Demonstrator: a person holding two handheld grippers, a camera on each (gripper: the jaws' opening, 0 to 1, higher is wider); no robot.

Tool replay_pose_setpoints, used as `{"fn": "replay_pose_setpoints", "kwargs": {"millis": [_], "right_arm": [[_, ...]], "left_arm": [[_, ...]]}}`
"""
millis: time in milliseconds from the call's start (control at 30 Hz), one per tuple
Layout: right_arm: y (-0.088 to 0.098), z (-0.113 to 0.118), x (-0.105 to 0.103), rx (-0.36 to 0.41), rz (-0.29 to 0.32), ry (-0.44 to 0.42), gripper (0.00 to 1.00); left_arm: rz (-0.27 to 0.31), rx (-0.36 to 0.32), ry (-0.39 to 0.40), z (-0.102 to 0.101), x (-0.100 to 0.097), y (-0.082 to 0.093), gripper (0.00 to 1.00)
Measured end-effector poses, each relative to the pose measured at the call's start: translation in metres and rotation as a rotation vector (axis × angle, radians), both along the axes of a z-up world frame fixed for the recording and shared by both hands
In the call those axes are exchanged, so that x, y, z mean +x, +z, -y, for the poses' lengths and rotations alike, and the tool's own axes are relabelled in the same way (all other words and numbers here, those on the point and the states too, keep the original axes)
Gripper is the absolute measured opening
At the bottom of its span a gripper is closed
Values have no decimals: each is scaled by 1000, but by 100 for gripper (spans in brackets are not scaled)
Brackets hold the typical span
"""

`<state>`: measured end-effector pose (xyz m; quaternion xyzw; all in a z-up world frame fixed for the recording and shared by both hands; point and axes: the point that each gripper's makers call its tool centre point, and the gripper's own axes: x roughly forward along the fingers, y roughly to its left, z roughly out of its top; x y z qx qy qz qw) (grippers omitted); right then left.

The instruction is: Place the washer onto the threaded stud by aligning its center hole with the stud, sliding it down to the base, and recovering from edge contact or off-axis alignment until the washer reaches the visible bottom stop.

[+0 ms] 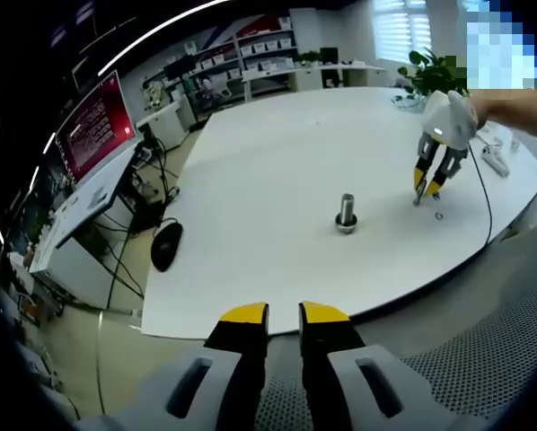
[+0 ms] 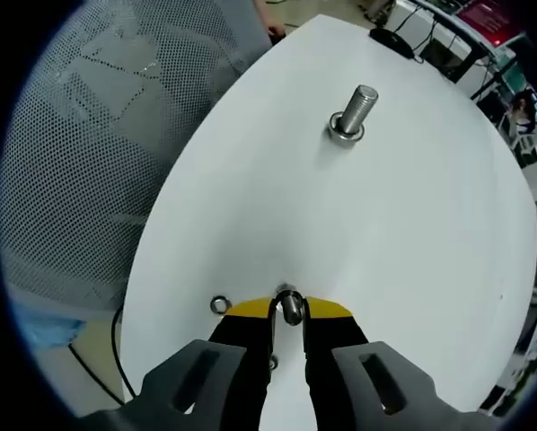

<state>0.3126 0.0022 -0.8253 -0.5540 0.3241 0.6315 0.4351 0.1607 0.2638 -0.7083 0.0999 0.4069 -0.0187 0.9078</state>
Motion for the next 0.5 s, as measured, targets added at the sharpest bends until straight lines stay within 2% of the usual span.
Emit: {"fn": "replay_pose_setpoints", "kwargs": {"millis": [167,233,267,333,367,500], "right_arm": [[-8,1,1,-16,2,4,13],[-10,2,-1,-24,-6,30,15],[-11,3,1,-23,8,31,18],[-10,3,4,-14,13,3,24],[-7,3,3,-2,-5,-23,24],[2,9,9,29,1,-65,24]], "left_arm": [[-1,0,0,0,-1,0,11],[4,-2,0,0,0,1,10],[7,-4,0,0,0,1,10],[6,-4,0,1,0,2,10],[5,-4,0,0,0,2,10],[9,-6,0,0,1,2,10]]}}
